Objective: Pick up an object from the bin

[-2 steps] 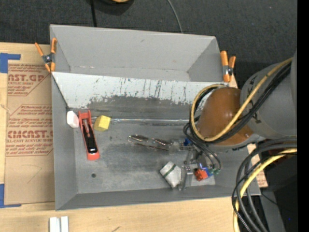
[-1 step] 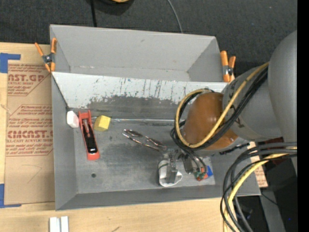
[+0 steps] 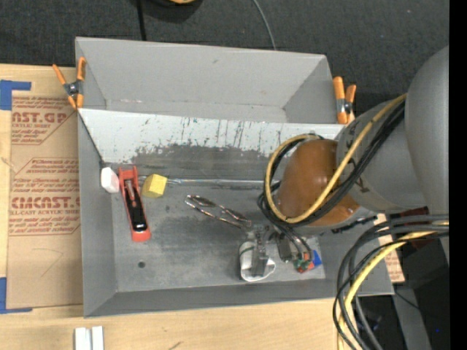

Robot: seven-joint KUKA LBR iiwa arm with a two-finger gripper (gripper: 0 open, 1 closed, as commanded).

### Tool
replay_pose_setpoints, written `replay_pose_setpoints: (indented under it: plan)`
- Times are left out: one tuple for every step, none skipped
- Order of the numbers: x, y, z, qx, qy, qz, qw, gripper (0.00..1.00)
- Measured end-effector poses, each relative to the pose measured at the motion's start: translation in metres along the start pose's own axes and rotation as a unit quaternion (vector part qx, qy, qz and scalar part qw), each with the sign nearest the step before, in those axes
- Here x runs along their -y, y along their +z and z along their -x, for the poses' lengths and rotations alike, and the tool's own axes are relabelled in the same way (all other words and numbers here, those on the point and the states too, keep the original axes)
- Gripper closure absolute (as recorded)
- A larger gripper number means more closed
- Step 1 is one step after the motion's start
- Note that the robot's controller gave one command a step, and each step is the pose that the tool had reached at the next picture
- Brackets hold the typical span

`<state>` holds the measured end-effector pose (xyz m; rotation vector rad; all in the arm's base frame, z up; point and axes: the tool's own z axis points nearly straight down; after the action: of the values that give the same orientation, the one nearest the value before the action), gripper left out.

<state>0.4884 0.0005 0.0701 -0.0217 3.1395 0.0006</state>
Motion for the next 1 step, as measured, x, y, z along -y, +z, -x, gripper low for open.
replay_pose_setpoints:
  plan:
    - [0.0025, -0.1247, 0.0033, 0.0007, 0.007, 0.000, 1.0000, 1.00]
